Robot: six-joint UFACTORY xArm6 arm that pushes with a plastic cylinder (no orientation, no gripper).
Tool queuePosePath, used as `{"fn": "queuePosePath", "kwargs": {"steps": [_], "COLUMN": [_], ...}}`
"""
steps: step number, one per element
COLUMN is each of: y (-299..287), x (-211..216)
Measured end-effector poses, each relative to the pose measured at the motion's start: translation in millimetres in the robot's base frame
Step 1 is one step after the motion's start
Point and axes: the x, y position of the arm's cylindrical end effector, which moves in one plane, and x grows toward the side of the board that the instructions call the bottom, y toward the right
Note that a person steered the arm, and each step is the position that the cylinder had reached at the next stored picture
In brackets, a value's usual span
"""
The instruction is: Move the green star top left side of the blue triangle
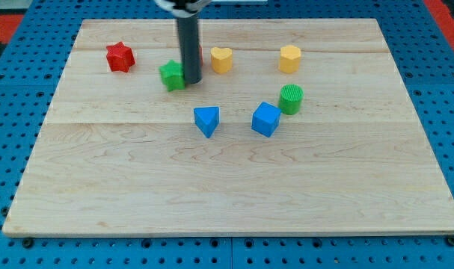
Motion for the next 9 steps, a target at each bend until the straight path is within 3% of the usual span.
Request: {"fn": "queuePosePath", "kwargs": {"steps": [2,3,4,6,9], "y": [-104,-134,-105,-79,-27], "x": [45,16,-17,-21,27]}}
